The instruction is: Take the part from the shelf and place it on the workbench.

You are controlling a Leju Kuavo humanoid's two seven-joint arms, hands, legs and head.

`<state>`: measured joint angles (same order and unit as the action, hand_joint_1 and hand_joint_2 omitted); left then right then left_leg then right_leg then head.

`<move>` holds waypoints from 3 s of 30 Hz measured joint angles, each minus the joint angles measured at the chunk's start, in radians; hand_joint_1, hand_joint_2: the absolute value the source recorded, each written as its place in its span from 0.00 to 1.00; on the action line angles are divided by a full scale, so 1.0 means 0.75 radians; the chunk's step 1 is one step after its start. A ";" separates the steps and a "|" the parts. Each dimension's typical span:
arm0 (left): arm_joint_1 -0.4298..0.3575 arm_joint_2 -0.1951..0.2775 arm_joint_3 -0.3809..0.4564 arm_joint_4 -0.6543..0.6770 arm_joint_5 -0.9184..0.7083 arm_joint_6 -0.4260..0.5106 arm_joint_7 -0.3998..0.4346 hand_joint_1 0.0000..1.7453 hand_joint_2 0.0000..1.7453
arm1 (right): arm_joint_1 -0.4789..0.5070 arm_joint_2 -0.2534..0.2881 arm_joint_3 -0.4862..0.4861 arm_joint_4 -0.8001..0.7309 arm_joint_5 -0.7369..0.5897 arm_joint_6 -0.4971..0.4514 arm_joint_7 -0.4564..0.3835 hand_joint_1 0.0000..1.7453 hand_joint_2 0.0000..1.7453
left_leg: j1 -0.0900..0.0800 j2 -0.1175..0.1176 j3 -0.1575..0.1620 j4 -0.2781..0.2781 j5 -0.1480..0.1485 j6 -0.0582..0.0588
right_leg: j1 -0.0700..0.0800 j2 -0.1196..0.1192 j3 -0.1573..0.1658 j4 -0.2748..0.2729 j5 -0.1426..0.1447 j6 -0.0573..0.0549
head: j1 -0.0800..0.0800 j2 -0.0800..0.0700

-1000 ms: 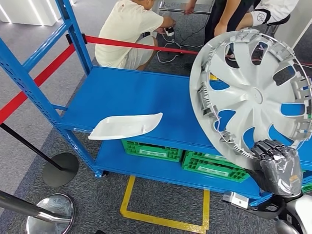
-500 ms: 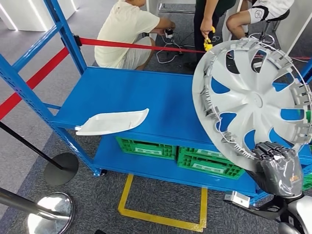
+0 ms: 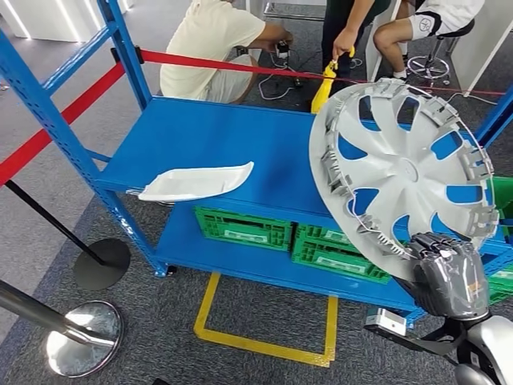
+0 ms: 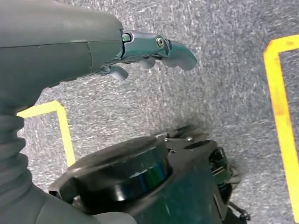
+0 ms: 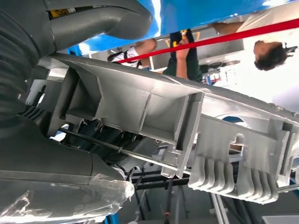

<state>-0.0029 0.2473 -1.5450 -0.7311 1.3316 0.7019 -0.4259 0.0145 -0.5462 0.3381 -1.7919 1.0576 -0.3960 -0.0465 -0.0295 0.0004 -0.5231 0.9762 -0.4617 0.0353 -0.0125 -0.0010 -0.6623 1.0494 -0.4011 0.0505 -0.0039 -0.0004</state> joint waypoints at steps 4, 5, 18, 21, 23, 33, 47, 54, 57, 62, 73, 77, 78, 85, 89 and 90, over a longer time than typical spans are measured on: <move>0.000 -0.002 0.000 0.001 -0.008 0.000 0.007 0.00 1.00 | 0.003 -0.004 -0.008 -0.006 -0.016 0.014 0.003 1.00 1.00 | 0.006 0.001 -0.055 -0.007 0.054 0.009 | 0.001 0.001 -0.070 0.264 -0.212 0.018 | 0.003 0.000; 0.000 -0.003 0.000 0.001 -0.010 0.000 0.007 0.00 1.00 | 0.003 -0.004 -0.009 -0.007 -0.018 0.016 0.003 1.00 1.00 | 0.006 0.001 -0.072 -0.006 0.068 0.009 | 0.001 0.001 -0.072 0.321 -0.230 0.021 | 0.003 0.000; 0.005 -0.007 0.005 0.005 -0.031 0.000 0.015 0.00 1.00 | 0.007 -0.004 -0.022 -0.031 -0.069 0.054 0.008 1.00 1.00 | 0.018 -0.005 -0.233 0.199 -0.032 -0.073 | 0.001 0.000 0.158 -0.048 -0.090 -0.058 | -0.009 0.000; 0.005 -0.007 0.009 0.005 -0.035 0.000 0.020 0.00 1.00 | 0.014 -0.004 -0.025 -0.032 -0.083 0.060 0.009 1.00 1.00 | 0.033 -0.004 -0.269 0.417 -0.131 -0.086 | -0.001 -0.001 0.094 -0.045 -0.042 -0.056 | -0.010 0.000; 0.005 -0.008 0.015 0.005 -0.037 0.000 0.024 0.00 1.00 | 0.020 -0.004 -0.026 -0.032 -0.088 0.063 0.009 1.00 1.00 | 0.040 -0.004 -0.192 0.361 -0.079 -0.088 | -0.003 -0.002 0.057 -0.045 -0.013 -0.046 | -0.010 0.000; 0.012 -0.010 0.030 0.005 -0.046 0.000 0.027 0.00 1.00 | 0.043 -0.001 -0.039 -0.046 -0.097 0.067 0.008 1.00 1.00 | 0.028 -0.006 0.011 -0.040 0.022 -0.014 | -0.017 -0.002 -0.042 0.041 -0.049 0.022 | -0.009 0.001; 0.028 0.002 0.057 0.003 -0.070 0.000 0.040 0.00 1.00 | 0.016 0.029 -0.017 -0.035 -0.141 0.143 0.056 1.00 1.00 | 0.004 -0.010 -0.149 0.014 0.101 -0.054 | 0.007 -0.004 0.201 -0.104 -0.084 -0.043 | -0.014 0.000; 0.026 0.003 0.063 0.003 -0.077 0.000 0.044 0.00 1.00 | 0.006 0.037 -0.016 -0.033 -0.147 0.150 0.058 1.00 1.00 | 0.039 -0.010 -0.170 0.335 -0.062 -0.099 | -0.003 -0.009 0.075 -0.090 0.008 -0.044 | -0.019 0.000; 0.020 0.002 0.069 0.003 -0.088 0.000 0.046 0.00 1.00 | 0.003 0.038 -0.019 -0.036 -0.151 0.155 0.066 1.00 1.00 | 0.048 -0.012 0.036 0.053 -0.028 -0.099 | -0.005 -0.008 0.033 -0.083 0.050 -0.024 | -0.019 0.000; 0.023 -0.001 0.076 0.003 -0.092 0.000 0.046 0.00 1.00 | 0.007 0.038 -0.021 -0.037 -0.153 0.162 0.071 1.00 1.00 | 0.033 -0.010 0.046 -0.045 -0.004 -0.036 | -0.017 -0.007 -0.002 -0.083 0.070 0.017 | -0.017 0.000; 0.028 -0.004 0.084 0.003 -0.102 0.000 0.049 0.00 1.00 | 0.001 0.038 -0.022 -0.039 -0.165 0.182 0.082 1.00 1.00 | 0.008 -0.007 -0.144 -0.035 0.171 -0.023 | 0.007 0.000 0.262 -0.060 -0.139 -0.006 | -0.013 0.000; 0.030 0.000 0.086 0.003 -0.103 0.000 0.052 0.00 1.00 | -0.006 0.037 -0.023 -0.041 -0.165 0.188 0.086 1.00 1.00 | 0.011 -0.008 -0.165 -0.026 0.189 -0.054 | 0.011 0.002 0.246 -0.100 -0.130 -0.038 | -0.009 0.001; 0.032 0.000 0.086 0.003 -0.103 0.000 0.052 0.00 1.00 | -0.008 0.037 -0.023 -0.041 -0.165 0.190 0.088 1.00 1.00 | 0.013 -0.009 -0.180 0.004 0.145 -0.063 | 0.008 -0.001 0.230 -0.101 -0.113 -0.049 | -0.012 0.001; 0.031 -0.001 0.095 0.003 -0.100 0.000 0.058 0.00 1.00 | -0.010 0.036 -0.024 -0.041 -0.162 0.199 0.094 1.00 1.00 | 0.034 -0.008 -0.201 0.364 -0.009 -0.094 | 0.005 -0.002 0.078 -0.095 0.009 -0.053 | -0.019 0.001; 0.032 0.001 0.105 0.003 -0.095 0.000 0.062 0.00 1.00 | -0.012 0.033 -0.025 -0.042 -0.150 0.199 0.094 1.00 1.00 | 0.031 -0.008 0.058 0.021 -0.025 -0.068 | 0.010 -0.004 0.032 -0.086 0.058 -0.030 | -0.018 0.001; 0.032 0.002 0.109 0.003 -0.093 0.000 0.062 0.00 1.00 | -0.013 0.032 -0.026 -0.042 -0.146 0.199 0.094 1.00 1.00 | 0.027 -0.009 0.088 -0.032 -0.044 -0.058 | 0.009 -0.005 0.028 -0.088 0.070 -0.022 | -0.017 0.001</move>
<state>0.0214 0.2486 -1.4634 -0.7292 1.2616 0.7019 -0.3792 0.0046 -0.5225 0.3187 -1.8236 0.9478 -0.2469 0.0239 -0.0094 -0.0060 -0.4570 0.9520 -0.4948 -0.0083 -0.0056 -0.0050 -0.6414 0.9831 -0.3485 0.0337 -0.0170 0.0000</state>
